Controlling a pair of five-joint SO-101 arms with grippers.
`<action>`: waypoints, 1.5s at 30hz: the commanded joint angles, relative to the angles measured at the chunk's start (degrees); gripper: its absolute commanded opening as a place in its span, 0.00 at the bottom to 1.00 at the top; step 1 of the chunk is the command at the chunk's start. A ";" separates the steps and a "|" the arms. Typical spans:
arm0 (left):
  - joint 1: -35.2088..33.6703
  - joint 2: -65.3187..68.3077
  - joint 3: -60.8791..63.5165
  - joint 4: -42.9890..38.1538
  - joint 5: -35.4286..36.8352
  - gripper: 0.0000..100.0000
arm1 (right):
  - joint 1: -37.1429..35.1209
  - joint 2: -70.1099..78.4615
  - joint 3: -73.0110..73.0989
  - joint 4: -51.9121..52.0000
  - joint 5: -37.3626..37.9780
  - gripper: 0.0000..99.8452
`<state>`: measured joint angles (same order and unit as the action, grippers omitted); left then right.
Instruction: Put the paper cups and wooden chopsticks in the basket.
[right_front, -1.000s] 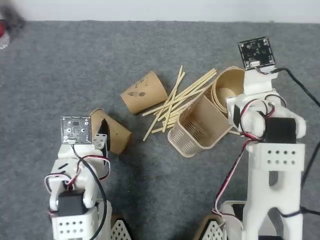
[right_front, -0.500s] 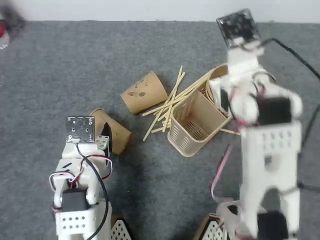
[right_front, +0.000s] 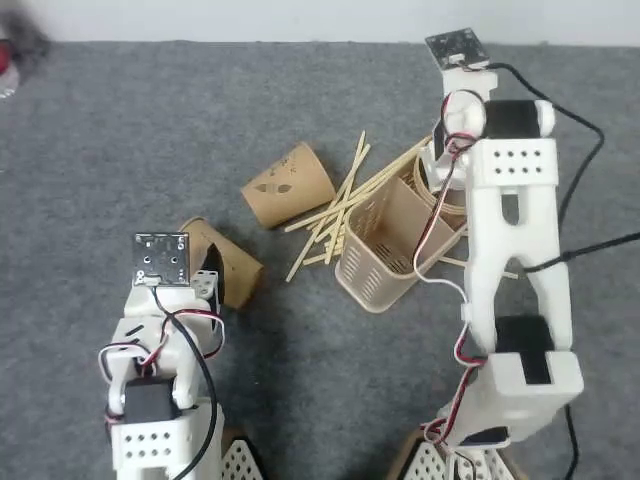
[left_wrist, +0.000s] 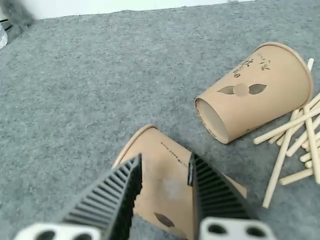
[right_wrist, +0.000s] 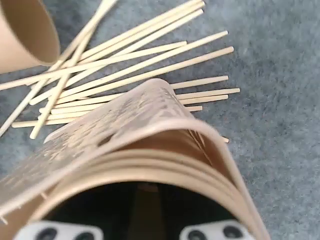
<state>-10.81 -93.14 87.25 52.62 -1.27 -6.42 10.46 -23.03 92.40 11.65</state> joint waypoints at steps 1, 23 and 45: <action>-0.09 0.09 -0.22 -1.32 0.53 0.15 | 0.84 4.88 -1.85 0.48 -0.62 0.01; -0.09 0.09 0.22 -1.41 0.53 0.15 | -0.40 -14.29 -13.89 7.60 -0.09 0.01; 5.98 0.62 -25.01 13.45 -9.49 0.16 | 21.41 -46.20 1.05 9.80 -0.44 0.19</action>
<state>-10.90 -93.23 73.01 59.91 -5.41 9.93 -35.43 -29.54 100.57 13.93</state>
